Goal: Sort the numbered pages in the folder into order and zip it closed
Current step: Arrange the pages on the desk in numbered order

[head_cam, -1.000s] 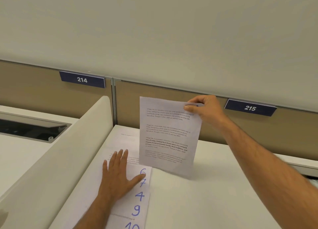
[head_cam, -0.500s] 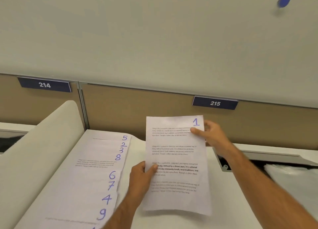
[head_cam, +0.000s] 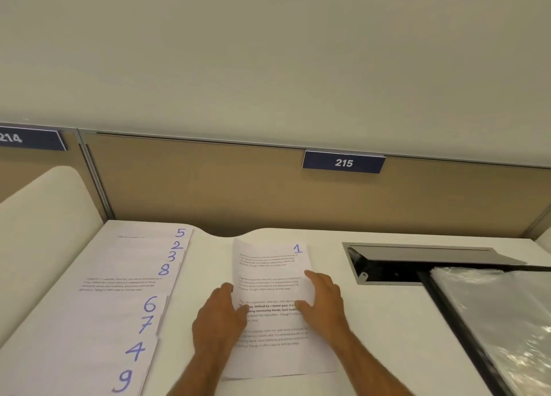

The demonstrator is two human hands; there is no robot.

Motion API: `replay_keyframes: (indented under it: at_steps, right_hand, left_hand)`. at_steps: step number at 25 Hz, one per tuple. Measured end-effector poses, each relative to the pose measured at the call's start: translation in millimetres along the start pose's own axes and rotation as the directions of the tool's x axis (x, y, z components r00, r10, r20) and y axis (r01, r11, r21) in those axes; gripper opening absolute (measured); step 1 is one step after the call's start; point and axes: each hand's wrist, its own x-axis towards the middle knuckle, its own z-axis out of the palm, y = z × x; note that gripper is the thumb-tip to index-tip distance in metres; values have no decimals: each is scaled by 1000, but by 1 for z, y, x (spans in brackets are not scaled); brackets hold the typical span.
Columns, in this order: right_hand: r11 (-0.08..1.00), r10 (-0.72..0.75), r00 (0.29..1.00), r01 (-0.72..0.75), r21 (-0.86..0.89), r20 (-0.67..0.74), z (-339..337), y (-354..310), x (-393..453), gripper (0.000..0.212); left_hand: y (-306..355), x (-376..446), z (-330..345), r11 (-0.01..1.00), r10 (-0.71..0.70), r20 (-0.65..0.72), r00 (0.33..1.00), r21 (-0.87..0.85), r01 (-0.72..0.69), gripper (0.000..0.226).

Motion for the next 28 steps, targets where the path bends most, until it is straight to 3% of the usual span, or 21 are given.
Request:
replay_keyframes:
  at_steps: [2, 4, 9, 13, 17, 20, 23, 28]
  right_hand:
    - [989, -46, 999, 45, -140, -6, 11, 3, -1, 56]
    - [979, -65, 997, 58, -194, -28, 20, 4, -2, 47]
    - [979, -90, 992, 72, -191, -85, 27, 8, -4, 47]
    - [978, -101, 990, 80, -191, -98, 27, 12, -4, 46]
    - [995, -67, 994, 59, -86, -84, 16, 6, -3, 57]
    - [998, -66, 988, 63, -31, -139, 4, -1, -1, 42]
    - [993, -118, 976, 116, -21, -183, 3, -22, 0, 31]
    - [968, -245, 966, 248, 31, -89, 30, -95, 19, 18]
  left_hand:
    - [-8, 3, 5, 970, 71, -56, 996, 238, -56, 62]
    - [-22, 8, 9, 926, 170, -137, 976, 362, -110, 61]
    - [-42, 9, 18, 914, 166, -89, 982, 389, -120, 72]
    - [-40, 6, 17, 939, 121, -78, 990, 333, -88, 86]
    - [-39, 2, 7, 973, 107, -85, 991, 215, -87, 107]
    - [-49, 3, -10, 978, 176, -97, 980, 125, -164, 86]
    - [-74, 8, -34, 956, 277, -183, 943, 150, -251, 63]
    - [-129, 41, -85, 887, 349, -152, 925, 371, -273, 67]
